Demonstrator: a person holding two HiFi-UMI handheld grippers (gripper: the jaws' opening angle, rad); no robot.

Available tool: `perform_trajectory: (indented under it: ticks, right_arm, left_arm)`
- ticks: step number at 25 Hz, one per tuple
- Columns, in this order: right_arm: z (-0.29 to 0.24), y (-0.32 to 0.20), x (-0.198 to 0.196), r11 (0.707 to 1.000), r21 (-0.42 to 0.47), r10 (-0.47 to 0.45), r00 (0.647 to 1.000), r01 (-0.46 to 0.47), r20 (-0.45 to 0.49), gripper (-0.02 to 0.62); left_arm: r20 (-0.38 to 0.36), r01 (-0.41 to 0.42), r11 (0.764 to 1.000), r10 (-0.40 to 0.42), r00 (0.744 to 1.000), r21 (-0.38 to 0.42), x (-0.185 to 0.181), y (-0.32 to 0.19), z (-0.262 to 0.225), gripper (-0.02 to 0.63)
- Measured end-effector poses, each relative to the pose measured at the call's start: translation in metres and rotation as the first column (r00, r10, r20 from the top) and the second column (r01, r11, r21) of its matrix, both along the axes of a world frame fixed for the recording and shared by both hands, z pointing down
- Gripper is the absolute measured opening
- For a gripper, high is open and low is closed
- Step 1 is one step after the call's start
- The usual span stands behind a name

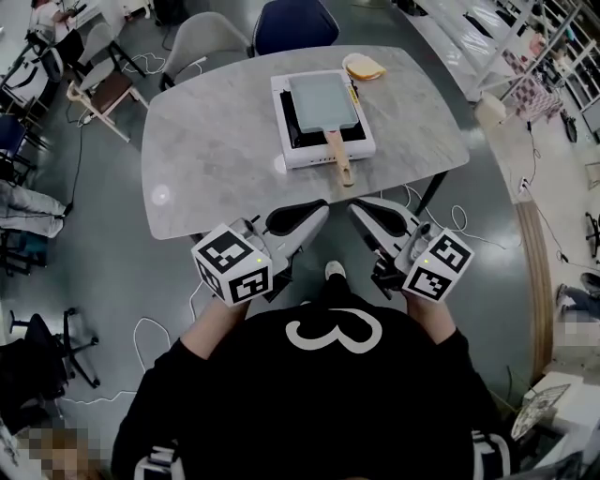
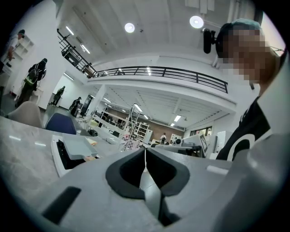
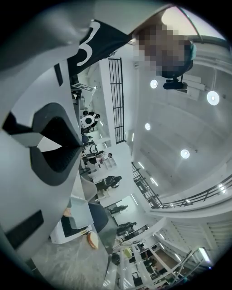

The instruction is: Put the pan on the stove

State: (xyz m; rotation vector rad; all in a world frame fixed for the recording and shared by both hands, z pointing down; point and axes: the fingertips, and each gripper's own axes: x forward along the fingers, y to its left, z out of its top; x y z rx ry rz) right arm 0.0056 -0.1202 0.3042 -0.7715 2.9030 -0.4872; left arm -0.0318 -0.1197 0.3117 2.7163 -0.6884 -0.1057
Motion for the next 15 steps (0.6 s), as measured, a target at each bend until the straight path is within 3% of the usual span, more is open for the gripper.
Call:
perform_trajectory:
  ticks: [10, 15]
  right_arm:
    - [-0.031, 0.022, -0.011, 0.997, 0.073, 0.017, 1.000, -0.017, -0.011, 0.014]
    - [-0.039, 0.028, -0.014, 0.996, 0.093, 0.018, 1.000, -0.017, -0.017, 0.014]
  left_arm:
    - [-0.015, -0.034, 0.997, 0.035, 0.999, 0.069, -0.012, 0.021, -0.027, 0.021]
    - [-0.043, -0.032, 0.998, 0.035, 0.998, 0.062, -0.021, 0.025, -0.033, 0.021]
